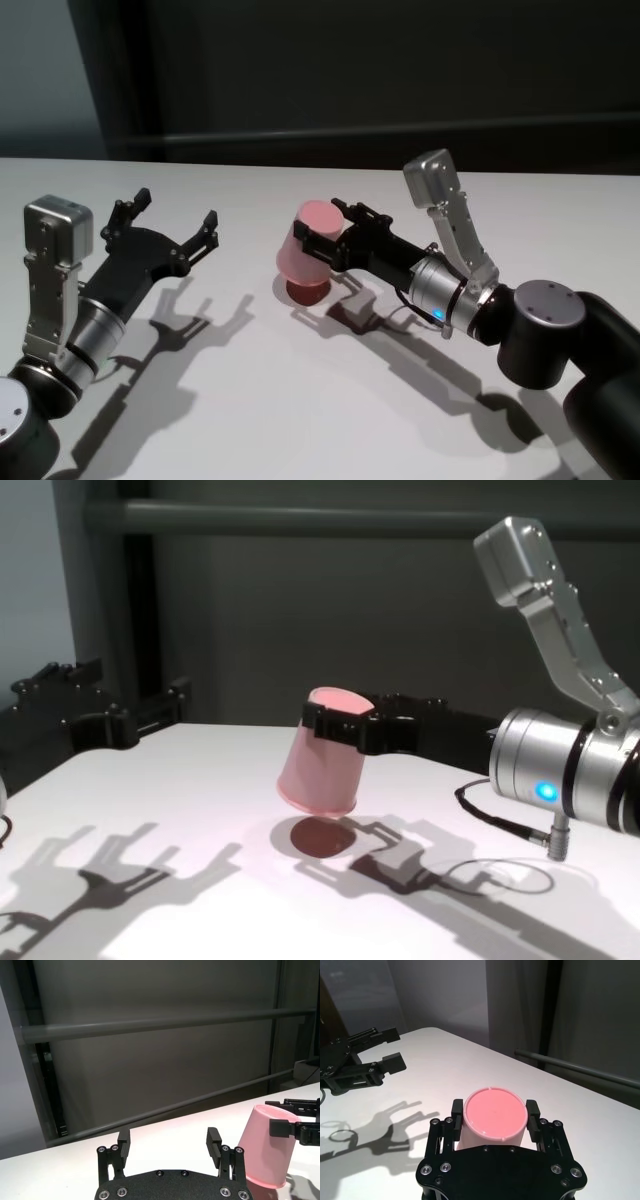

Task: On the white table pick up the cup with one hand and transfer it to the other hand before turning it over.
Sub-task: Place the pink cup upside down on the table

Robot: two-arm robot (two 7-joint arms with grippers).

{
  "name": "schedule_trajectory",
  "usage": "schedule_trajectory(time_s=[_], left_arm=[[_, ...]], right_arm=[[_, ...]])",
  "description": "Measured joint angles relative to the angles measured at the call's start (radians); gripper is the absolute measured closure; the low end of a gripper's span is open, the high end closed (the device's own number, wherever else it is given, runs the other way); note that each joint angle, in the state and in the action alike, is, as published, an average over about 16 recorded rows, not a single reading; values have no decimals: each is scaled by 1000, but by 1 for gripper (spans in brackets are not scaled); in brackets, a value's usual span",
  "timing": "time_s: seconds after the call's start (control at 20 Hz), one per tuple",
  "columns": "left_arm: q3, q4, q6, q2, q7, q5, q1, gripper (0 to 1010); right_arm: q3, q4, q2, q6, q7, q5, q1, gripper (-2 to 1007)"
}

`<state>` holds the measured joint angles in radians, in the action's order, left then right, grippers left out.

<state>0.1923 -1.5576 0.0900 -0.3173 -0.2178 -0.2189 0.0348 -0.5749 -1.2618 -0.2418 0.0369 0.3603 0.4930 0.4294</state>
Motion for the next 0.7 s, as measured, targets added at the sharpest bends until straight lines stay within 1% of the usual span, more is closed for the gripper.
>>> schedule_trajectory(time_s=[0.2,0.35,0.7], left_arm=[[0,0,0,0,0,0,0,9],[0,0,0,0,0,0,0,9],[0,0,0,0,0,0,0,9]], right_arm=[[-6,16,7,23,14,-14,16,273],[-9,30,14,35,24,-23,25,273],[-11,58,33,43,41,-42,36,254]])
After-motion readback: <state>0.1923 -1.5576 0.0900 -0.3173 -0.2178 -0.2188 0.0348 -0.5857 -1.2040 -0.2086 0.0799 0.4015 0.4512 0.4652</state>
